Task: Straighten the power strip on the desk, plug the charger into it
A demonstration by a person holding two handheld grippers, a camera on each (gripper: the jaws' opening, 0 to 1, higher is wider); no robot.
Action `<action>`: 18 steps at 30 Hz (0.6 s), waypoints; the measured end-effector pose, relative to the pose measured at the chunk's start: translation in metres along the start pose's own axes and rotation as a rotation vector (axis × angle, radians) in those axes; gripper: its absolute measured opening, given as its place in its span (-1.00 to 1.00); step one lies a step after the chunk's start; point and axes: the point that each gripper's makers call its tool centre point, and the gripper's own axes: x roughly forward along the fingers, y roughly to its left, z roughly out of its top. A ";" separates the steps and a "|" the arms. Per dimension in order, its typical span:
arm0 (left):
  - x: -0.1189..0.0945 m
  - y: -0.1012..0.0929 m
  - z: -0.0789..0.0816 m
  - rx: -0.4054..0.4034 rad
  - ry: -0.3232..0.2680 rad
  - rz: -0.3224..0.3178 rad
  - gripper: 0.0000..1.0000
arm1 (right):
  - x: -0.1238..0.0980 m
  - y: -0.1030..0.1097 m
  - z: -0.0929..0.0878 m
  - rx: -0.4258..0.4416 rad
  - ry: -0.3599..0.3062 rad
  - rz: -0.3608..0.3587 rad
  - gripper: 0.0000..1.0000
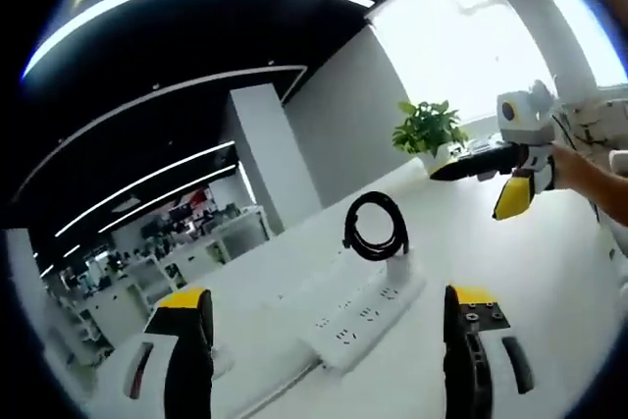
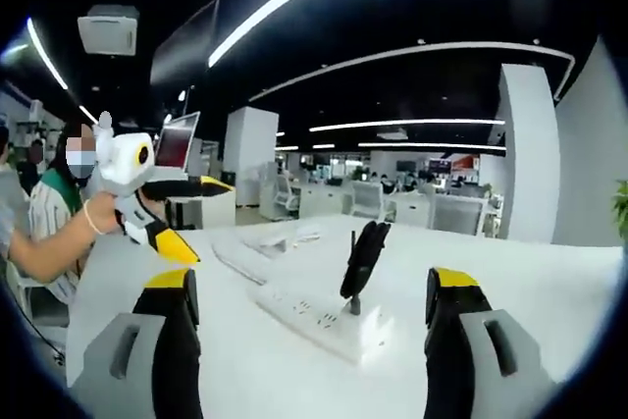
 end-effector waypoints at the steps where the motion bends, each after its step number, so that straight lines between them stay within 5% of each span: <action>1: -0.003 0.000 0.002 -0.010 -0.010 0.010 0.99 | -0.005 0.002 0.002 -0.002 -0.009 -0.005 0.91; 8: -0.015 -0.008 0.008 -0.070 -0.074 0.029 0.99 | -0.024 0.010 0.001 0.024 -0.052 -0.043 0.91; 18: -0.023 -0.019 0.004 -0.106 -0.100 0.044 0.99 | -0.038 0.002 -0.023 0.018 -0.018 -0.100 0.89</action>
